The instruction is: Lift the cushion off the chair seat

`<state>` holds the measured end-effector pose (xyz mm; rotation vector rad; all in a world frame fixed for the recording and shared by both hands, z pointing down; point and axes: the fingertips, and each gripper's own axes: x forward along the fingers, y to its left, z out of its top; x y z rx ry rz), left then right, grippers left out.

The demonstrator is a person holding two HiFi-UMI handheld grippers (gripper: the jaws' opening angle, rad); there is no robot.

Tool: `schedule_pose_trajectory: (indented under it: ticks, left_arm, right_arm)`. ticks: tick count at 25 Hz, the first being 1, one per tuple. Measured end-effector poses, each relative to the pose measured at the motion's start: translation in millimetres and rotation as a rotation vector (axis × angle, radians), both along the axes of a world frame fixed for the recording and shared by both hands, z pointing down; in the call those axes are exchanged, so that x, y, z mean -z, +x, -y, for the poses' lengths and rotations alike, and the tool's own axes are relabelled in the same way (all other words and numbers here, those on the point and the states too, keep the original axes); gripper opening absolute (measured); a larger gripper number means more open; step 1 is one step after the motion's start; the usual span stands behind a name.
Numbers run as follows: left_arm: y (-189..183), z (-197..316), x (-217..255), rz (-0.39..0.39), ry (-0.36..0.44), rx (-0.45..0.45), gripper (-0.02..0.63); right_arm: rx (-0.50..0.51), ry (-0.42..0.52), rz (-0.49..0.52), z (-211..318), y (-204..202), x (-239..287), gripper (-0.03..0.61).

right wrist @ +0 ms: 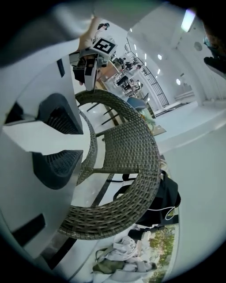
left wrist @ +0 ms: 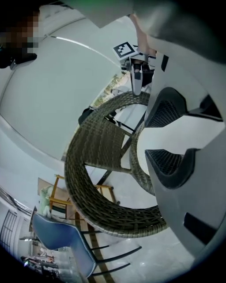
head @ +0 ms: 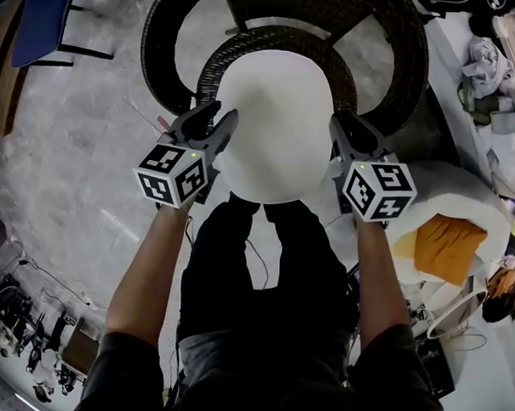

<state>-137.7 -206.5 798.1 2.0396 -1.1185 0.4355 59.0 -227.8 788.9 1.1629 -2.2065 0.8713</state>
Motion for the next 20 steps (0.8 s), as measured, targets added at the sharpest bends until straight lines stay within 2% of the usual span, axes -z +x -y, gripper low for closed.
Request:
schedule_pose_trajectory:
  ticks: [2,8,13,20]
  left_arm:
    - [-3.9,-4.8,-22.2,0.014,-0.031,-0.006,0.166]
    - [-17.7,-20.8,-78.3,0.068,-0.121,-0.007,0.203]
    - [-25.7,-35.2,-111.2,0.095,-0.193,0.009,0.278]
    - [-33.2,-53.9,-143.5,0.104,-0.278,0.037,0.300]
  right_arm:
    - [-0.009,-0.026,-0.004,-2.0,2.4,-19.8,0.097]
    - [-0.019,-0.113,-0.038,-15.1,12.0,-74.4,0.174]
    - [-0.057,-0.196,-0.042,-28.4,19.6,-111.8,0.197]
    - [-0.094,-0.259,-0.075,-38.6,27.2,-145.2,0.216]
